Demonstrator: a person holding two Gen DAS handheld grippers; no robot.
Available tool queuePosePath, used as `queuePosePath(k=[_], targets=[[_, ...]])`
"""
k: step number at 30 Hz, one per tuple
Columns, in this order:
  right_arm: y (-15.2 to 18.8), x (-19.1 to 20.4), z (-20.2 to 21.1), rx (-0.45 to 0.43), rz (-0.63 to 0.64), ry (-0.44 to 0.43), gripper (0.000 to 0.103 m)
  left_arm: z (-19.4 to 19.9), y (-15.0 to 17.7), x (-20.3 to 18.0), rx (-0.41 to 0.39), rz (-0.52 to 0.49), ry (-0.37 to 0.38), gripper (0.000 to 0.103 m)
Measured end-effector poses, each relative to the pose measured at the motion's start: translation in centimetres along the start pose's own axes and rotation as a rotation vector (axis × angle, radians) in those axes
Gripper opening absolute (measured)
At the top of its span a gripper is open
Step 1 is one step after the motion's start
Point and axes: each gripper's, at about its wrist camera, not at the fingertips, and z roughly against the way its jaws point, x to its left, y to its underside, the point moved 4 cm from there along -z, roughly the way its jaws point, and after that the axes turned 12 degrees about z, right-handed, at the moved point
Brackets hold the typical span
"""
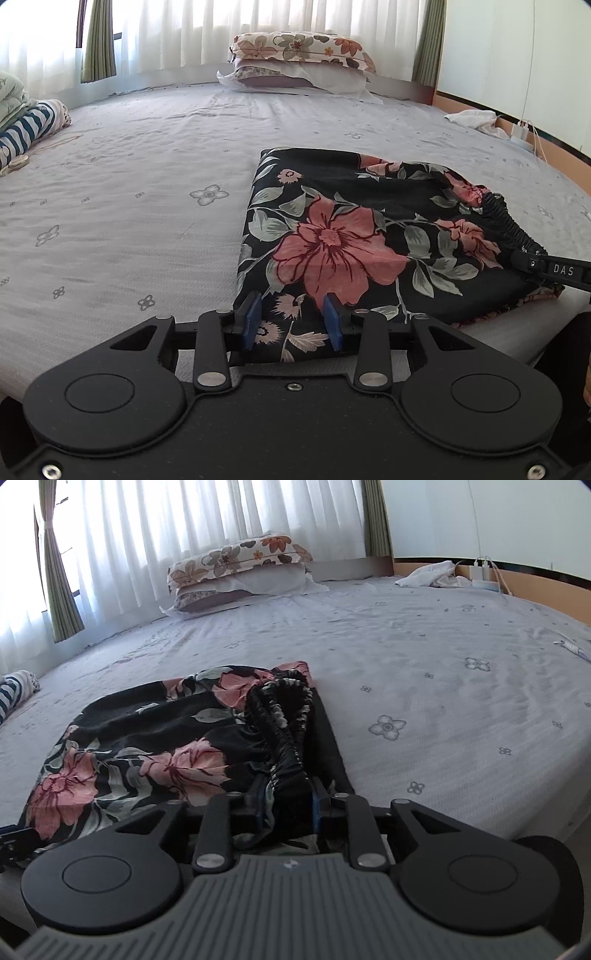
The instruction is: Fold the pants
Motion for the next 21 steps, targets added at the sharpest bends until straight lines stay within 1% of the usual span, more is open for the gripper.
queuePosePath(k=[1,2,3,5,9,11,12,14,17,21], targets=[[0.0,0.1,0.2,-0.005,0.017,0.012,0.062,0.1,0.0,0.1,0.0,-0.002,-0.003,0.035],[-0.2,0.2,0.4,-0.014,0.036,0.037,0.074,0.3,0.0,0.1,-0.001,-0.001,-0.005,0.035],[-0.4,0.3,0.9,-0.036,0.054,0.05,0.077,0.6,-0.2,0.1,-0.004,0.001,-0.002,0.035],[-0.9,0.6,2.0,-0.087,0.083,0.045,0.081,1.2,-0.7,0.1,-0.019,0.01,0.014,0.036],[-2.2,2.4,3.2,-0.181,0.15,0.015,0.081,2.0,-2.6,-0.4,-0.072,-0.003,0.028,0.035],[-2.5,3.8,3.2,-0.204,0.176,-0.018,0.081,1.8,-3.5,-0.8,-0.096,-0.003,0.032,0.035],[-2.6,4.6,2.9,-0.205,0.187,-0.039,0.081,1.6,-3.9,-1.0,-0.098,-0.003,0.032,0.034],[-2.4,6.0,2.5,-0.205,0.2,-0.08,0.077,0.7,-4.3,-1.3,-0.095,-0.01,0.028,0.032],[-1.6,7.9,1.8,-0.185,0.23,-0.129,0.073,-0.8,-4.1,-1.5,-0.066,-0.018,0.01,0.029],[-0.2,9.9,1.3,-0.162,0.291,-0.15,0.072,-2.3,-3.2,-1.4,-0.018,-0.016,-0.004,0.028]])
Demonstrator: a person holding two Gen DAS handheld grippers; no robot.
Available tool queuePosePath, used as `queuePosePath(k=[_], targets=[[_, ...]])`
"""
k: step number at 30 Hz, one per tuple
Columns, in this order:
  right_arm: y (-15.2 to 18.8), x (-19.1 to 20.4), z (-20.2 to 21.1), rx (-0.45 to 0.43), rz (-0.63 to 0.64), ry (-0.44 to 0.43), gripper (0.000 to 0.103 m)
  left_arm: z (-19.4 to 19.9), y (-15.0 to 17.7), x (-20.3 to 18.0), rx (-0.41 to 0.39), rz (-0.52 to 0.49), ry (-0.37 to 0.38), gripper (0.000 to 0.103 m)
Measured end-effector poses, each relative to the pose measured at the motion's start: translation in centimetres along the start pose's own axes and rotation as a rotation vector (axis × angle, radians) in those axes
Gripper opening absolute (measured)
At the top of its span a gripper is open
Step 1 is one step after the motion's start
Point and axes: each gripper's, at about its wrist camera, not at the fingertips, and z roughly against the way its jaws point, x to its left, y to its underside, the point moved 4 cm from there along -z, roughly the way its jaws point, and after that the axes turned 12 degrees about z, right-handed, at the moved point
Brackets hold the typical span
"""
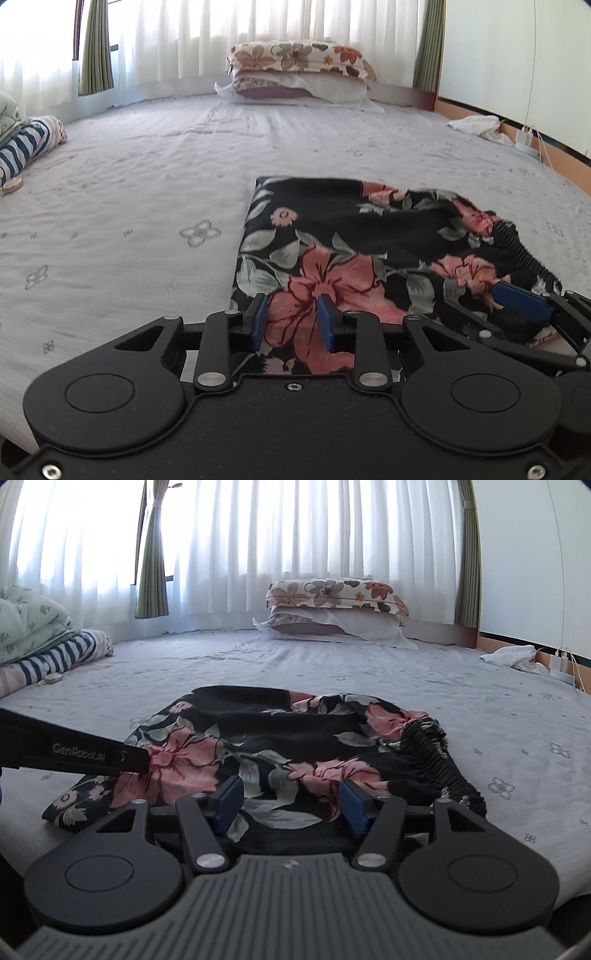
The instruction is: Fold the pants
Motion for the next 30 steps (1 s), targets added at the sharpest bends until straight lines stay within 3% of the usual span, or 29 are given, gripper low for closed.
queuePosePath(k=[4,11,13,19,24,27,29,30], targets=[[0.8,0.3,-0.2,0.025,0.019,0.024,0.072,-0.6,0.9,0.1,0.018,-0.018,-0.009,0.028],[2.1,-3.0,-0.3,0.053,-0.015,0.151,0.07,-0.8,1.6,0.5,0.015,-0.019,-0.005,0.029],[2.6,-3.8,-0.3,0.046,-0.026,0.152,0.07,-0.8,1.7,0.5,0.011,-0.017,-0.003,0.029],[2.1,-2.9,-0.2,0.034,0.04,0.194,0.072,-0.6,1.6,0.6,0.008,-0.008,-0.001,0.029],[0.5,-1.9,1.2,-0.084,-0.033,0.167,0.076,0.9,-1.0,1.5,-0.019,0.026,0.047,0.028],[-1.2,0.5,1.0,-0.122,-0.014,0.102,0.076,1.1,-3.5,1.6,-0.058,-0.013,0.036,0.02],[-2.1,2.6,0.2,-0.126,0.007,0.016,0.041,0.8,-5.2,1.6,-0.065,-0.017,0.054,0.019],[-2.5,3.5,-0.2,-0.122,0.009,-0.034,0.029,0.4,-6.0,1.5,-0.053,-0.021,0.067,0.019]])
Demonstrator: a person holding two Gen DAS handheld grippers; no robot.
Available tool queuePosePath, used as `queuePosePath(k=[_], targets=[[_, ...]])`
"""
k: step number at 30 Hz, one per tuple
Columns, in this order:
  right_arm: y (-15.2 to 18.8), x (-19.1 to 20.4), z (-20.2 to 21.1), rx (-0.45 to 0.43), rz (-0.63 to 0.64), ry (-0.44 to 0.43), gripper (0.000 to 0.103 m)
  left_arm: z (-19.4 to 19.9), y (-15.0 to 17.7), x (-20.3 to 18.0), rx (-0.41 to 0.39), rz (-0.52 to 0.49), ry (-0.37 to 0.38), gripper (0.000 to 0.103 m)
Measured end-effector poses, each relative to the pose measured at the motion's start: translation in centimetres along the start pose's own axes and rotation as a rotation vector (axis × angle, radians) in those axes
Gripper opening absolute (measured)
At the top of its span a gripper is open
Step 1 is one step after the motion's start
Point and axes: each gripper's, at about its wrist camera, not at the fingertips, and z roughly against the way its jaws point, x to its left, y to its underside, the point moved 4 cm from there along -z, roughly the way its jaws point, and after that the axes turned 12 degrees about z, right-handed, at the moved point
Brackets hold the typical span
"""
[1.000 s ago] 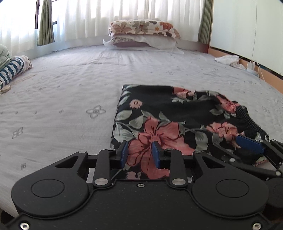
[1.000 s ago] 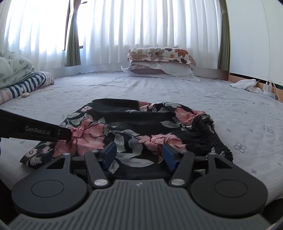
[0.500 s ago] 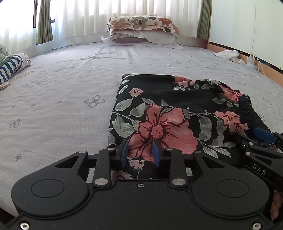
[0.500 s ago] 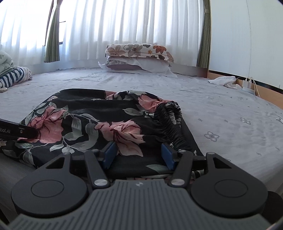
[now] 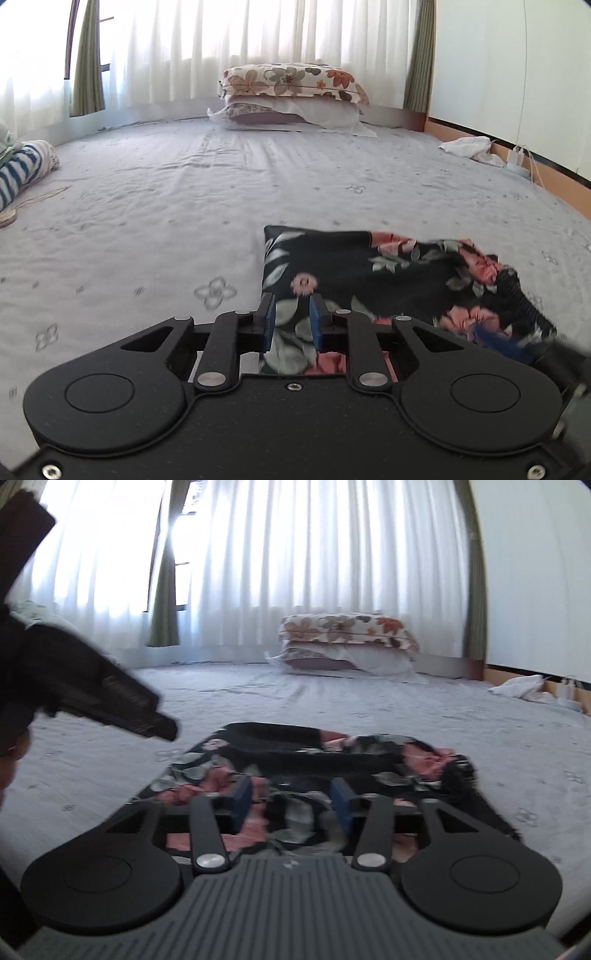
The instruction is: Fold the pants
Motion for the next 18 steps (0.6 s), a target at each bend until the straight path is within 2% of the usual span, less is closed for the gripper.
queuePosePath(k=[1,6,10,12,13,14,18], targets=[[-0.2,0.9,-0.6,0.009,0.001,-0.036,0.019,-0.6,-0.5,-0.1,0.019,-0.008,0.014,0.019],[0.6,4.5,-3.5,0.094,0.044,-0.122,0.018,-4.9,-1.2,-1.0,0.133,-0.047,0.071,0.019],[1.5,5.2,-3.7,0.09,0.073,-0.109,0.019,-9.9,-0.8,-1.0,0.242,-0.035,0.064,0.017],[1.6,5.0,-3.9,0.091,0.071,-0.12,0.019,-12.1,-1.2,-0.6,0.258,-0.02,0.038,0.016],[1.7,4.7,-3.9,0.09,0.055,-0.129,0.022,-13.1,-1.5,-0.4,0.252,-0.012,0.031,0.015],[1.8,4.5,-4.0,0.091,0.037,-0.136,0.03,-13.9,-2.1,-0.4,0.245,-0.009,0.027,0.015],[1.9,4.0,-3.9,0.086,0.006,-0.153,0.031,-17.3,-4.0,-0.4,0.248,-0.007,-0.022,0.015]])
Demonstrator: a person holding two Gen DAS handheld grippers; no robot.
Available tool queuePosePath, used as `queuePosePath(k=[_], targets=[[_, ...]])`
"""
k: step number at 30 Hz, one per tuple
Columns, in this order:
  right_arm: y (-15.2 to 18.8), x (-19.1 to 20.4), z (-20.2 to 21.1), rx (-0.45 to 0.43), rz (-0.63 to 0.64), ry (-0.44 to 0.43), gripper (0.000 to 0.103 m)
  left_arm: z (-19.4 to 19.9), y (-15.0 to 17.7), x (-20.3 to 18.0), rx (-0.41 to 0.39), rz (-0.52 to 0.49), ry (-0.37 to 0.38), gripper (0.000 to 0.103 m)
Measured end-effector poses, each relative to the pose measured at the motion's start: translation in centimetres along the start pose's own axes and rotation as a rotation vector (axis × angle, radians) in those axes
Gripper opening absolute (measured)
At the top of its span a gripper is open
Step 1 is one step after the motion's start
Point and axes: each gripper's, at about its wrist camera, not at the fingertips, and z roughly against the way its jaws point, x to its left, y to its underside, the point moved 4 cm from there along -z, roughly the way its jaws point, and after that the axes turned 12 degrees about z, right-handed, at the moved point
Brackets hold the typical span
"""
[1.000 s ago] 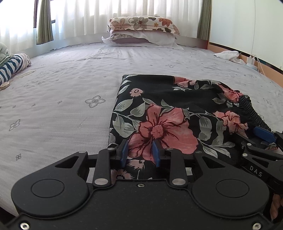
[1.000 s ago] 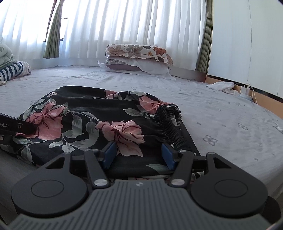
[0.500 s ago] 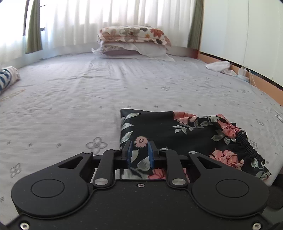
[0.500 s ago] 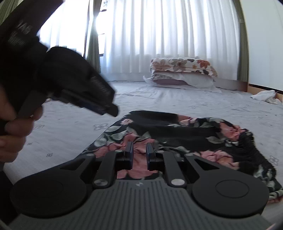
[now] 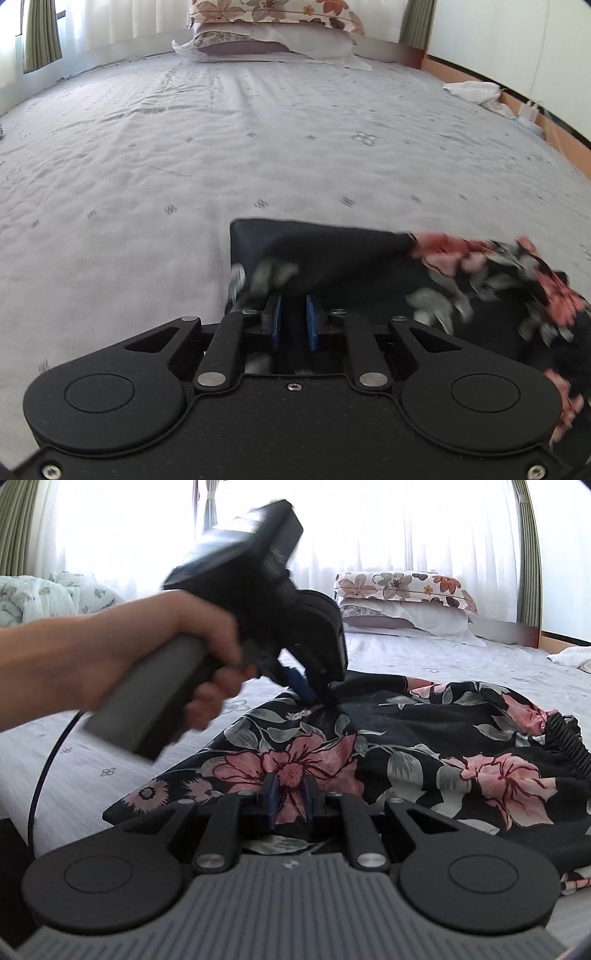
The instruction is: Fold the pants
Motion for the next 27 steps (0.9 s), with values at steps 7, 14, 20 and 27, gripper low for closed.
queuePosePath(k=[7,14,20,27], targets=[[0.0,-0.2,0.6,-0.01,0.016,-0.025,0.033,-3.3,-3.7,-0.6,-0.021,0.013,-0.181,0.013],[-0.8,-5.0,3.9,-0.074,0.02,0.071,0.048,0.1,-3.3,-7.3,-0.096,-0.153,-0.04,0.028],[1.4,-10.0,4.8,0.016,-0.007,0.26,0.05,0.3,0.1,-14.2,0.097,-0.216,0.242,0.019],[4.0,-11.9,5.1,0.049,-0.108,0.255,0.049,-1.6,3.4,-19.1,0.183,-0.263,0.276,0.018]])
